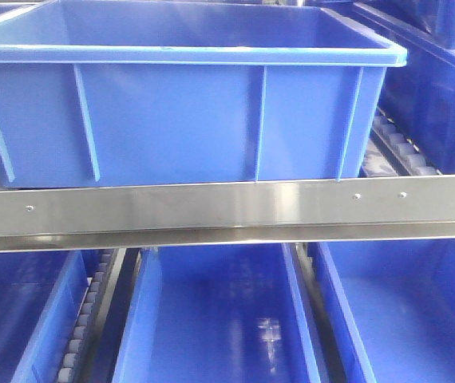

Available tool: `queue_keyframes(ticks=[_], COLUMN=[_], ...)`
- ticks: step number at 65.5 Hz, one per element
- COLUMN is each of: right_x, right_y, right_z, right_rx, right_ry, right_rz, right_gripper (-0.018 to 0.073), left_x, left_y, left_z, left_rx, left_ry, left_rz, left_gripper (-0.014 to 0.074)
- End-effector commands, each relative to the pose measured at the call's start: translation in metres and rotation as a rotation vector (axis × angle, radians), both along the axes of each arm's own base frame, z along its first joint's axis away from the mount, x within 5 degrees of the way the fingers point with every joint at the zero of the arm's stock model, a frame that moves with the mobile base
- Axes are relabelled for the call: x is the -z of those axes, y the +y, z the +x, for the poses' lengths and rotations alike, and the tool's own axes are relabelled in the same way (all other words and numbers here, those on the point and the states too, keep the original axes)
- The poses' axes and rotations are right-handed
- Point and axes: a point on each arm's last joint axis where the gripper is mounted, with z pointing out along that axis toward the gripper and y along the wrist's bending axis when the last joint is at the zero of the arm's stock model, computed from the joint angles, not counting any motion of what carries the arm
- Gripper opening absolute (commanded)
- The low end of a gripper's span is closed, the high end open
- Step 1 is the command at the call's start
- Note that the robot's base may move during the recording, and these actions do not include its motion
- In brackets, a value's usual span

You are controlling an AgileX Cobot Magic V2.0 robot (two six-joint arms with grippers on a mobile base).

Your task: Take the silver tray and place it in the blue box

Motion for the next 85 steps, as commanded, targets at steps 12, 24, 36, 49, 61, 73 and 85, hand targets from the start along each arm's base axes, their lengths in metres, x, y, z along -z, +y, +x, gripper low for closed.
queue_keyframes(ticks=[12,24,36,49,61,73,85], right_x=[0.010,0.045,0.067,0.071,0.071,0.071,0.071], right_y=[-0.014,-0.025,-0.029,-0.030,-0.030,-0.030,-0.030], right_z=[-0.016,-0.033,-0.047,-0.050,-0.050,-0.050,-0.050], right_rx=[0.099,0.191,0.235,0.249,0.249,0.249,0.249], right_ry=[-0.153,-0.174,-0.242,-0.230,-0.232,-0.232,-0.232], right_rz=[-0.056,-0.045,-0.034,-0.057,-0.057,-0.057,-0.057], right_gripper=[0.0052,0.0052,0.0052,0.0052,0.0052,0.0052,0.0052], left_x=[-0.016,-0.016,-0.016,-0.016,-0.016,-0.016,-0.016], left_y=[0.001,0.001,0.001,0.001,0.001,0.001,0.001], left_z=[-0.001,-0.001,-0.001,-0.001,-0.001,-0.001,-0.001], left_rx=[-0.003,-0.003,-0.003,-0.002,-0.002,-0.002,-0.002], left_ry=[-0.097,-0.097,-0.097,-0.094,-0.094,-0.094,-0.094], left_rz=[-0.028,-0.028,-0.028,-0.028,-0.028,-0.028,-0.028], left_gripper=[-0.0006,-0.0006,-0.0006,-0.0006,-0.0006,-0.0006,-0.0006])
